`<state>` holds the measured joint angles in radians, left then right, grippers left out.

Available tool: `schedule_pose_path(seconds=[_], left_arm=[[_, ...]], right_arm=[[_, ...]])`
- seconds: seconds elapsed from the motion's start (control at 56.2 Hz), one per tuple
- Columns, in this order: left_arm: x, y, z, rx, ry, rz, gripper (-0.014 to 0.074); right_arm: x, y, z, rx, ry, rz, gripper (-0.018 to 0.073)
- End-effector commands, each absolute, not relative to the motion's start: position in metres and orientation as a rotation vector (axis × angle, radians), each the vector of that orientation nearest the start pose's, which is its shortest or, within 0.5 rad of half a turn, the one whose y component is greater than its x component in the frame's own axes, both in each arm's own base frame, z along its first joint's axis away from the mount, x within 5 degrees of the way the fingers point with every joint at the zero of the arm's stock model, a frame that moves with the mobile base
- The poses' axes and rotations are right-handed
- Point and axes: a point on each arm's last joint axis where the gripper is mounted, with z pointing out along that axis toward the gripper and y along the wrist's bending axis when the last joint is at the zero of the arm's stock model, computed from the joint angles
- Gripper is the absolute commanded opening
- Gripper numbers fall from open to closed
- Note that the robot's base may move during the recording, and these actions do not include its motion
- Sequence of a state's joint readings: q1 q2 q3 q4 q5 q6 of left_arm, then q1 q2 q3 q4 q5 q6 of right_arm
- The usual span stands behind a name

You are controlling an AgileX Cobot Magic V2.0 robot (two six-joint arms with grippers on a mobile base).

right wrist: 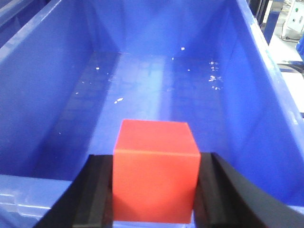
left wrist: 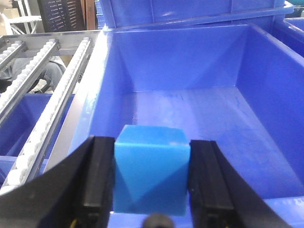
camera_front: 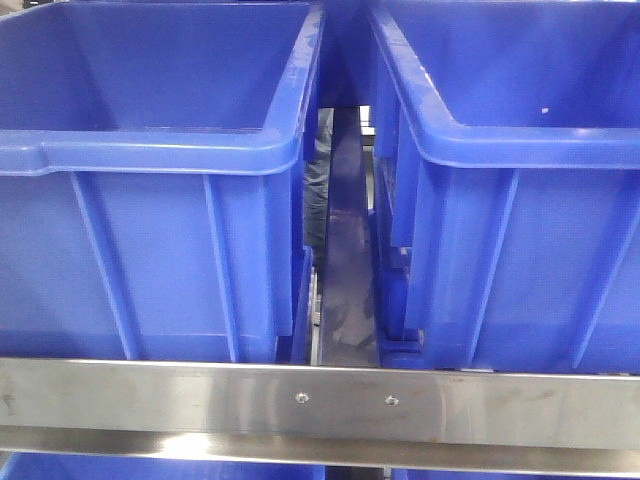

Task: Sort and place red and blue blocks on shelf
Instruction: 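Move both held cubes over two blue bins on the shelf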

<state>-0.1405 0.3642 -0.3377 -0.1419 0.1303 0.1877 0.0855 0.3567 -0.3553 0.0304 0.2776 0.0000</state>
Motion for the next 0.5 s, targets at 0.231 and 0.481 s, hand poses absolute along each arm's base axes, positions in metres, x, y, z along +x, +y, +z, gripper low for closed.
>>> schedule_pose_path(seconds=[0.231, 0.481], left_arm=[[0.0886, -0.0129, 0.3073, 0.146, 1.522, -0.078, 0.0296], [0.0886, -0.0128, 0.3076, 0.145, 1.519, -0.078, 0.0296]], right_arm=[[0.0872, 0.0071, 0.3032, -0.055, 1.625, 0.073, 0.03], [0.0872, 0.0071, 0.3036, -0.054, 1.621, 0.073, 0.03]])
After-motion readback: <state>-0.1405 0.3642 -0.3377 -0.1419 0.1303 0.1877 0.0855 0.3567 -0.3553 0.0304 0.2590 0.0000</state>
